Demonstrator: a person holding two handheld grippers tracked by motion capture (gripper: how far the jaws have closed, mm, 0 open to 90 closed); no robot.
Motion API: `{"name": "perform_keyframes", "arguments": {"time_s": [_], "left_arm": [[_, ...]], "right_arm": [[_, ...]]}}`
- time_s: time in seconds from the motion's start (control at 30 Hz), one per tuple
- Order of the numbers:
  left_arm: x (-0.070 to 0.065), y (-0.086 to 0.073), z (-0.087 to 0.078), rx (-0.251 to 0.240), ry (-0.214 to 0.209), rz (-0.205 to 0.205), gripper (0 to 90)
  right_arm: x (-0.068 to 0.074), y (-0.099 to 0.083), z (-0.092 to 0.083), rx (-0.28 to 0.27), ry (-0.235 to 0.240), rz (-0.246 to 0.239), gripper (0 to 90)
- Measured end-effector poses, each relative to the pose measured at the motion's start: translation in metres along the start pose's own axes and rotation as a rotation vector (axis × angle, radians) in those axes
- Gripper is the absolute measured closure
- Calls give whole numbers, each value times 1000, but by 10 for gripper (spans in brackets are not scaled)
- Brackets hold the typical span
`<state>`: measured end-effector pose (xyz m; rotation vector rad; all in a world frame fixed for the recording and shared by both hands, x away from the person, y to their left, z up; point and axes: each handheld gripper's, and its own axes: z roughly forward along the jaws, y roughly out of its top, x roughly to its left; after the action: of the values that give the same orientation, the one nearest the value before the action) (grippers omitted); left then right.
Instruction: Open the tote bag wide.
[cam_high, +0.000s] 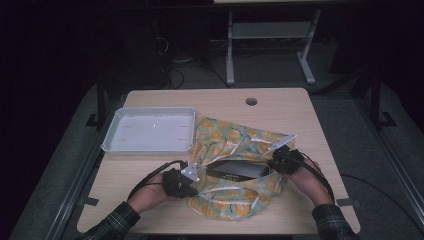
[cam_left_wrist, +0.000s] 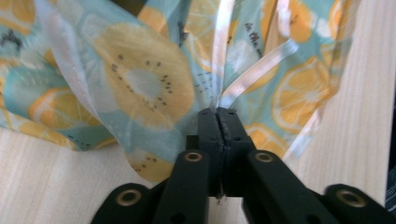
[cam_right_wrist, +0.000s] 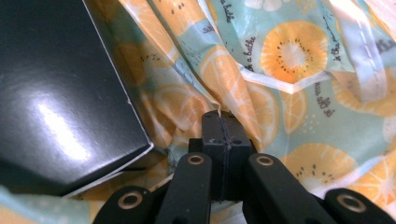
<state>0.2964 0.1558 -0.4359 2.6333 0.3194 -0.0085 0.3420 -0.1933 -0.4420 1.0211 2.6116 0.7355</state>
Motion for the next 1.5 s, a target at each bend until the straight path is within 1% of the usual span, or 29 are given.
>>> {"name": "perform_keyframes", "arguments": {"time_s": [0.03, 0.1, 0.13, 0.17, 0.2, 0.27, 0.3, 0.4, 0.47, 0.53, 0.6, 0.63, 0.67, 0.7, 0.73, 0.77, 0.83, 0.87, 0.93, 0.97, 1.03, 1.1, 1.13, 1.2, 1.27, 1.33, 1.37, 1.43, 1.5], "left_arm": [[-1, 2, -2, -16, -2, -2, 788], [-2, 6, -8, -46, 8, 8, 744], [-2, 8, -12, -67, 10, 8, 730], [-2, 10, -15, -76, 13, 10, 726], [-2, 14, -20, -95, 18, 18, 718], [-1, 18, -27, -131, 18, 9, 692], [1, 22, -33, -150, 29, 12, 681], [4, 30, -42, -185, 56, 14, 679], [9, 35, -47, -192, 81, 28, 684], [12, 39, -49, -205, 98, 25, 728], [18, 46, -49, -211, 110, 26, 785], [20, 48, -48, -213, 115, 21, 829], [22, 50, -46, -215, 120, 16, 867], [24, 52, -44, -205, 123, 21, 890], [25, 53, -42, -207, 122, 8, 895], [26, 53, -39, -196, 124, 7, 895], [27, 51, -34, -189, 127, -4, 894], [28, 50, -33, -172, 124, 6, 894], [27, 46, -27, -154, 108, -9, 893], [27, 45, -24, -134, 102, 1, 890], [26, 42, -18, -107, 92, -1, 888], [25, 39, -13, -80, 92, 10, 888], [24, 39, -12, -87, 91, -6, 888], [25, 39, -15, -87, 91, 0, 885], [25, 42, -23, -112, 102, 6, 884], [25, 48, -32, -155, 106, -2, 885], [25, 51, -35, -171, 109, 2, 885], [26, 58, -36, -190, 112, 10, 885], [28, 64, -30, -194, 112, 14, 883]], "right_arm": [[1, 0, -1, -5, 4, 8, 892], [1, 2, -5, -33, 17, 18, 853], [1, 2, -6, -43, 20, 19, 833], [1, 2, -8, -56, 21, 21, 809], [1, 2, -10, -66, 27, 31, 793], [1, 3, -15, -91, 39, 42, 733], [1, 3, -17, -93, 42, 53, 701], [2, 5, -25, -120, 32, 56, 608], [2, 7, -31, -136, 35, 61, 552], [3, 9, -36, -162, 20, 54, 500], [4, 10, -43, -179, 13, 57, 491], [5, 11, -46, -186, 18, 60, 509], [6, 10, -50, -196, 26, 50, 572], [8, 10, -53, -196, 44, 51, 617], [10, 9, -56, -200, 54, 39, 657], [12, 7, -58, -196, 72, 35, 701], [18, 3, -62, -172, 95, 23, 758], [21, 0, -63, -160, 99, 14, 782], [26, -7, -65, -140, 108, 8, 806], [28, -11, -66, -131, 112, 6, 817], [33, -19, -66, -112, 125, -2, 835], [40, -28, -64, -86, 135, -18, 846], [43, -32, -62, -79, 138, -27, 847], [47, -37, -60, -62, 143, -30, 853], [49, -41, -56, -47, 152, -40, 858], [50, -42, -53, -37, 154, -43, 871], [50, -41, -51, -35, 158, -44, 879], [51, -41, -49, -25, 162, -44, 892], [52, -41, -45, -14, 166, -54, 894]]}}
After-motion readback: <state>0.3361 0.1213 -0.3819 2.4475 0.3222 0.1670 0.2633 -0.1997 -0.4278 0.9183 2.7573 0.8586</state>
